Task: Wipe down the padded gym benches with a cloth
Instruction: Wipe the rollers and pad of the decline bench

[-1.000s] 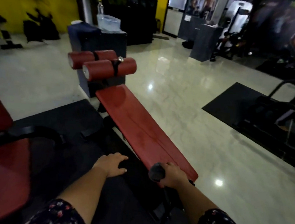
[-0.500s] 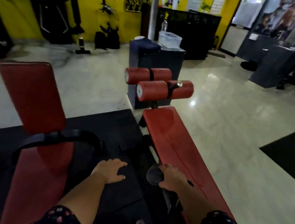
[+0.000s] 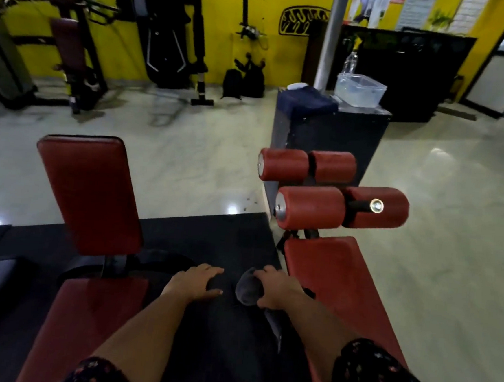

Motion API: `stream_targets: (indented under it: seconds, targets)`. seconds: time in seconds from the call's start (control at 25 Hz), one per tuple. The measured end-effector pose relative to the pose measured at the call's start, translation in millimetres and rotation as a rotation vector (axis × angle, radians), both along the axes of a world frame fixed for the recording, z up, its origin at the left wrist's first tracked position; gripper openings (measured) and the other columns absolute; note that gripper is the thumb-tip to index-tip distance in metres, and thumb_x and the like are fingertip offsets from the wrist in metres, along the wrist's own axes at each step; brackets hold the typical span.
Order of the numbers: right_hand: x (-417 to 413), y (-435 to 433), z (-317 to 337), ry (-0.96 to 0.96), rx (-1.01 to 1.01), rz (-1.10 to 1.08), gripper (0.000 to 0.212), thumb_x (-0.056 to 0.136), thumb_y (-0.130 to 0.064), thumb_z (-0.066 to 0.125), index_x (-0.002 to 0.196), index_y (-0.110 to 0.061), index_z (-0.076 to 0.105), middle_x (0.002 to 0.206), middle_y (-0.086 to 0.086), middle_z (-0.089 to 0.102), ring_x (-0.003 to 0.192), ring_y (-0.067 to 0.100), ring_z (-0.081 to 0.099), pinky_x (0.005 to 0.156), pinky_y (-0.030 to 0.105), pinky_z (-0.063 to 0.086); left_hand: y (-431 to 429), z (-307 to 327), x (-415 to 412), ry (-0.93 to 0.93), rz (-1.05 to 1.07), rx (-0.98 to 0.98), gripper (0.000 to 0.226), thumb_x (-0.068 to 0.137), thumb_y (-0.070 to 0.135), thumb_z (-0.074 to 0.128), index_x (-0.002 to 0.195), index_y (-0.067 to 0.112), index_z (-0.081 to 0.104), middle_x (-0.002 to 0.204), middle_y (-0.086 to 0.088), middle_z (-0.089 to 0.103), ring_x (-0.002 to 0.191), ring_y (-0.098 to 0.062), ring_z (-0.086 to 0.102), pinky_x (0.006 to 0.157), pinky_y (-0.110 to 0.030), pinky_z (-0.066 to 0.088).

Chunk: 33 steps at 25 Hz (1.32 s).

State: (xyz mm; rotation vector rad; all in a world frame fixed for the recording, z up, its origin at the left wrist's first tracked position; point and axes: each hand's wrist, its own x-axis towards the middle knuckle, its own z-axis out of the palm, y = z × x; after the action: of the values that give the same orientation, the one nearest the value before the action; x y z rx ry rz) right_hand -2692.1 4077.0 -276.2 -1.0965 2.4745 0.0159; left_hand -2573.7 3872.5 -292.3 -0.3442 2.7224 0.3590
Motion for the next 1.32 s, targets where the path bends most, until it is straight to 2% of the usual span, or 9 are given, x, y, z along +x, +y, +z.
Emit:
stream_targets:
  seconds: [0.16,0.32,0.56,0.76,0.84,0.96,1.08,1.2,1.32]
  targets:
    - [-29,-45,-9,-0.042,0.012,0.05,0.067,0.082,-0.037,0.064,0.142,-0.021,0.04,0.136,0.006,0.041,0.123,0.034,0.044,0.097,0.045,0.044,-49,-3,-13,-0.047,0.063,-0.085,0.065,0.095,0.051,0.053,0.152,0.039,0.025,0.157,0.007,0.027,0.137,-0.019,0.04,0.105,-0.041,0.042]
    - [-69,-103,-16,-0.001,-0.005,0.143,0.063,0.081,-0.037,0.062,0.138,-0.022,0.041,0.131,0.006,0.043,0.119,0.034,0.048,0.094,0.045,0.046,-107,-1,-54,0.005,0.157,-0.073,0.065,0.095,0.054,0.051,0.152,0.041,0.024,0.157,0.008,0.027,0.137,-0.019,0.04,0.104,-0.042,0.043]
    - [-133,-221,-25,0.07,0.015,0.18,0.063,0.085,-0.037,0.062,0.14,-0.018,0.038,0.133,0.009,0.042,0.118,0.035,0.046,0.093,0.047,0.044,-196,-26,-127,-0.046,0.133,-0.074,0.066,0.094,0.055,0.051,0.153,0.04,0.024,0.157,0.008,0.028,0.139,-0.019,0.038,0.107,-0.042,0.04]
    - [-214,-323,-18,0.207,0.176,0.33,0.063,0.085,-0.034,0.064,0.141,-0.017,0.039,0.134,0.01,0.043,0.118,0.036,0.045,0.092,0.048,0.042,-303,-20,-201,-0.041,0.084,-0.108,0.066,0.095,0.055,0.05,0.153,0.039,0.024,0.158,0.009,0.025,0.14,-0.019,0.036,0.109,-0.041,0.036]
    - [-249,-361,-17,0.212,0.185,0.289,0.062,0.085,-0.032,0.064,0.141,-0.018,0.04,0.136,0.009,0.041,0.12,0.035,0.043,0.094,0.048,0.04,-351,-14,-230,-0.025,0.065,-0.097,0.066,0.095,0.055,0.05,0.154,0.038,0.023,0.159,0.009,0.024,0.141,-0.018,0.035,0.11,-0.04,0.036]
    - [-284,-408,-12,0.165,0.076,0.143,0.063,0.086,-0.03,0.062,0.142,-0.021,0.037,0.14,0.007,0.039,0.122,0.034,0.041,0.097,0.047,0.039,-412,0,-281,-0.011,0.075,-0.061,0.067,0.095,0.053,0.052,0.154,0.037,0.023,0.159,0.007,0.024,0.14,-0.019,0.035,0.109,-0.041,0.039]
    - [-318,-440,-3,0.116,-0.015,-0.032,0.063,0.087,-0.029,0.06,0.143,-0.02,0.034,0.142,0.006,0.036,0.124,0.034,0.041,0.098,0.047,0.039,-436,10,-327,0.031,0.1,0.004,0.066,0.096,0.052,0.052,0.153,0.038,0.023,0.16,0.006,0.022,0.141,-0.019,0.033,0.109,-0.04,0.039]
    - [-374,-472,10,0.082,-0.111,-0.19,0.066,0.086,-0.031,0.061,0.145,-0.022,0.033,0.141,0.006,0.035,0.123,0.034,0.041,0.097,0.044,0.039,-461,16,-374,0.041,0.061,-0.021,0.066,0.096,0.053,0.051,0.154,0.038,0.022,0.16,0.005,0.023,0.14,-0.019,0.035,0.108,-0.04,0.04]
    - [-433,-499,9,0.073,-0.142,-0.25,0.066,0.083,-0.028,0.063,0.143,-0.023,0.035,0.138,0.006,0.038,0.121,0.033,0.043,0.095,0.043,0.04,-493,14,-415,0.021,0.038,-0.058,0.066,0.096,0.054,0.051,0.153,0.038,0.023,0.157,0.006,0.028,0.137,-0.019,0.039,0.104,-0.041,0.043]
